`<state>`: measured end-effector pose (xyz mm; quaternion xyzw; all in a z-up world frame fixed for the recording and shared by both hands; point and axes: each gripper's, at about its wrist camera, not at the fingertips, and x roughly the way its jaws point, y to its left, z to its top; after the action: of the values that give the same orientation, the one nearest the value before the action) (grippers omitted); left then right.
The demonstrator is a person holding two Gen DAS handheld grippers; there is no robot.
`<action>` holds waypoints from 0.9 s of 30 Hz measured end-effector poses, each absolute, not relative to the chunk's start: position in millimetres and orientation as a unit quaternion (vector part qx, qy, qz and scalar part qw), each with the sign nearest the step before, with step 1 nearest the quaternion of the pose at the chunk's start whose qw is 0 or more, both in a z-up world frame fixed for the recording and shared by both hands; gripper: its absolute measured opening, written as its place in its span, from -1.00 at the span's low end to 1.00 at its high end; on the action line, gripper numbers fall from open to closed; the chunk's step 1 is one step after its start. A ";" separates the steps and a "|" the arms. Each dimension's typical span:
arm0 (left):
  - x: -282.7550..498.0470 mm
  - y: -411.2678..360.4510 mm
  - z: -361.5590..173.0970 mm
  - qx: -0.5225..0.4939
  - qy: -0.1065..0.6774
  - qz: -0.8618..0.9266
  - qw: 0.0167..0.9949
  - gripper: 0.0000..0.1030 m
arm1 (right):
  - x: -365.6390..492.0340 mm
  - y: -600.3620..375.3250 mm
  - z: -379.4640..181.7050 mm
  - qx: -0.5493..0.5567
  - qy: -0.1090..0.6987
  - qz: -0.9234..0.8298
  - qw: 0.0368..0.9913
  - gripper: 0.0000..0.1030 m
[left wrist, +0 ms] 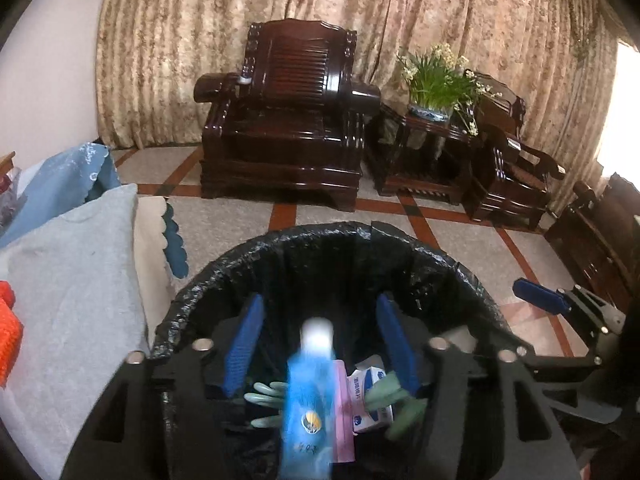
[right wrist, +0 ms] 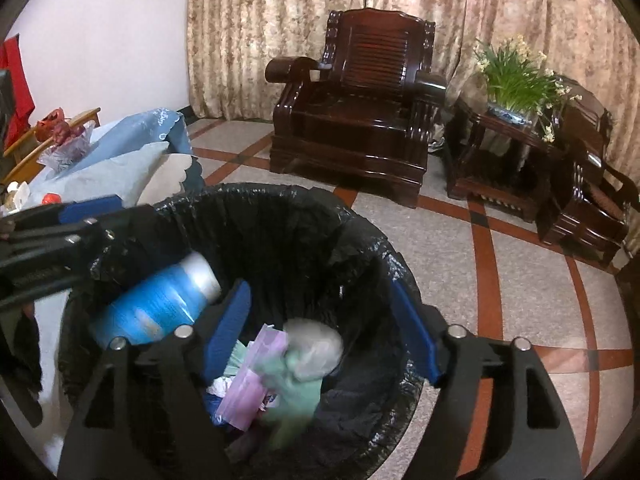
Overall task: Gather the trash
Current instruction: 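Open both tools over the bin to drop tube and glove, then move the right tool to the orange mesh sleeve on the table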
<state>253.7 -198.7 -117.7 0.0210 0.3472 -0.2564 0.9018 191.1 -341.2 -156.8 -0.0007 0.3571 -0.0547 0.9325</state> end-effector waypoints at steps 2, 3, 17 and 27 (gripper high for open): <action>254.4 -193.9 -116.0 0.016 0.347 -0.251 0.903 0.41 | 188.4 -341.4 -157.1 0.001 0.355 -0.061 0.933 0.68; 254.4 -189.3 -114.7 0.013 0.347 -0.247 0.905 0.50 | 187.2 -341.3 -156.3 0.002 0.352 -0.062 0.934 0.75; 225.0 -97.4 -90.0 0.006 0.323 -0.173 0.931 0.88 | 170.1 -304.1 -129.6 0.053 0.331 -0.021 0.942 0.90; 199.8 -20.0 -75.8 -0.009 0.304 -0.117 0.945 0.88 | 177.6 -240.8 -107.5 0.036 0.321 0.037 0.946 0.90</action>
<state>199.8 -20.0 -75.8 -0.0094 0.3041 -0.1167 0.9454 177.6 -240.8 -107.5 0.0355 0.3205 0.0372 0.9458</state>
